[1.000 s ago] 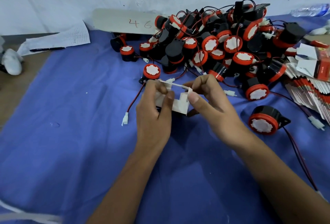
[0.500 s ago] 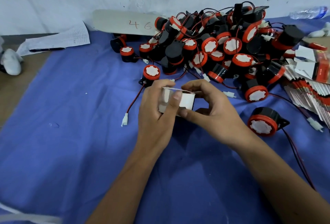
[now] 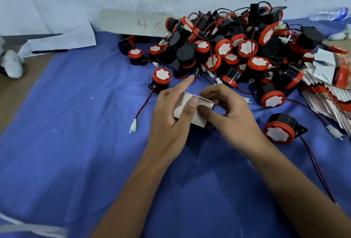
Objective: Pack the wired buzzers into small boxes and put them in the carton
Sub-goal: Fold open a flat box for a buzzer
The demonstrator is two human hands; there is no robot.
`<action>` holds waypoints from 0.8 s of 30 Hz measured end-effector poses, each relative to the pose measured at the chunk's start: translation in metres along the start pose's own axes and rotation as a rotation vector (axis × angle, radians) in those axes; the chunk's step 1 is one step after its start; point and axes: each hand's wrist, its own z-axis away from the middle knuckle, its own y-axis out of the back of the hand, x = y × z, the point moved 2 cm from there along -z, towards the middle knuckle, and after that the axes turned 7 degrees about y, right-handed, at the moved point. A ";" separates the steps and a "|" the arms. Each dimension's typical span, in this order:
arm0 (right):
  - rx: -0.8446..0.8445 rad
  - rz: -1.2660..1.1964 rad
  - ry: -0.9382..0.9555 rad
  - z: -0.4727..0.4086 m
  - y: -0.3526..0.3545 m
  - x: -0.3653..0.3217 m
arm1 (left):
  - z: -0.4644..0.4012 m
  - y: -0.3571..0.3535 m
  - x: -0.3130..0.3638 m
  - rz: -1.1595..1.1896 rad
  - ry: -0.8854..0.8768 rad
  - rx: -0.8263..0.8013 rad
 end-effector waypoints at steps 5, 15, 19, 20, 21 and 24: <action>-0.134 0.017 0.105 0.003 -0.003 -0.005 | -0.001 0.001 -0.006 0.054 -0.018 -0.028; 0.008 -0.035 -0.015 0.001 0.000 -0.003 | 0.000 0.007 0.000 -0.045 -0.065 0.063; 0.075 -0.039 -0.031 0.000 0.003 -0.004 | 0.003 0.005 0.004 0.017 -0.063 0.048; 0.091 -0.092 -0.029 -0.001 0.002 -0.005 | 0.004 0.004 0.003 0.052 -0.026 0.046; 0.103 -0.152 -0.032 -0.001 0.002 -0.006 | 0.004 0.003 0.001 0.084 0.015 0.036; 0.069 -0.172 -0.040 0.000 0.001 -0.006 | 0.004 -0.002 -0.002 0.137 0.099 -0.057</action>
